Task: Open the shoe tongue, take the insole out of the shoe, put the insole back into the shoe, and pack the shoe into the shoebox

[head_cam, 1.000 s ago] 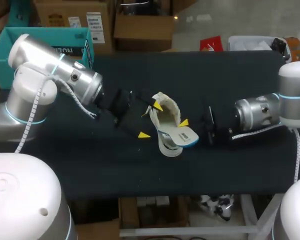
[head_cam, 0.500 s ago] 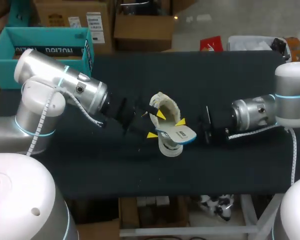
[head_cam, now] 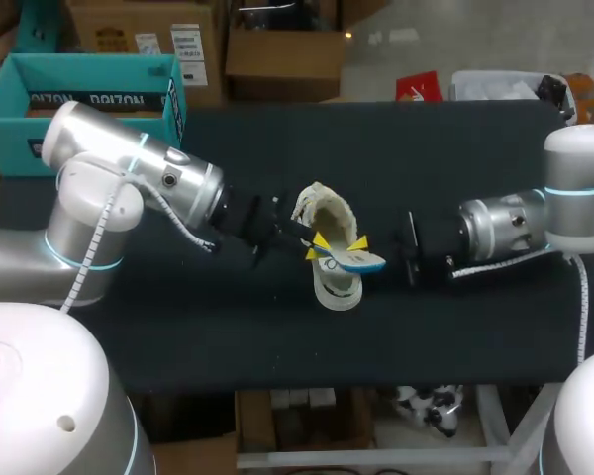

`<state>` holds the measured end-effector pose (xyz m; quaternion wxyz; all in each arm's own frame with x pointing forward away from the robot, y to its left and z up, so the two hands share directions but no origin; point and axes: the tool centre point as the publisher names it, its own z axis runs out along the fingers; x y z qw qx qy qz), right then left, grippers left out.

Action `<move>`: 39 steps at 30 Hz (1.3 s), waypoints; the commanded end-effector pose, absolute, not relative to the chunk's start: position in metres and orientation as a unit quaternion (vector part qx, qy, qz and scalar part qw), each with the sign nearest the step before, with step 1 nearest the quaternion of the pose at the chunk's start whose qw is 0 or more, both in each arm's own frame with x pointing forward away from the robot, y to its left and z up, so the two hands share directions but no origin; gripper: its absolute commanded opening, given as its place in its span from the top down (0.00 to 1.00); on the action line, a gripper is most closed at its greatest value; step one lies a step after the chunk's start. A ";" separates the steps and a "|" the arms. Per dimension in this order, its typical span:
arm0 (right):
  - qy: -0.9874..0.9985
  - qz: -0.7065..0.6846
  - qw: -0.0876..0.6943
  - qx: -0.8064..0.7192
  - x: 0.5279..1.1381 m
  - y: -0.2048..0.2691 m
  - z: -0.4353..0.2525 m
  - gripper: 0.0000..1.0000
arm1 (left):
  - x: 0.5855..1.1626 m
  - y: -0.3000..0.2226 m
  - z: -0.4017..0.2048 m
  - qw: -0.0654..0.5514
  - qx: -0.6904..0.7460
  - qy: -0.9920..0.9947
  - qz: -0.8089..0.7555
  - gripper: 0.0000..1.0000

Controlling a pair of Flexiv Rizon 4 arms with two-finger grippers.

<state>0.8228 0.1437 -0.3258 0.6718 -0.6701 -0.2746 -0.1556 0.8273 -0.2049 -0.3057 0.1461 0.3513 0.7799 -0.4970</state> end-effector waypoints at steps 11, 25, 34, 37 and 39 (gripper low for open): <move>-0.273 -0.146 0.665 -0.680 0.811 0.142 -0.321 0.14 | 0.837 -0.214 -0.310 0.151 0.390 0.769 -0.483 1.00; -0.271 -0.136 0.665 -0.683 0.814 0.144 -0.330 0.71 | 0.852 -0.211 -0.323 0.151 0.399 0.765 -0.483 1.00; -0.272 -0.135 0.663 -0.684 0.816 0.148 -0.333 0.89 | 0.858 -0.211 -0.328 0.147 0.402 0.764 -0.482 1.00; -0.273 -0.134 0.659 -0.687 0.819 0.150 -0.336 1.00 | 0.860 -0.212 -0.329 0.146 0.403 0.765 -0.481 1.00; -0.277 -0.133 0.651 -0.694 0.821 0.151 -0.337 1.00 | 0.862 -0.212 -0.329 0.145 0.404 0.765 -0.480 1.00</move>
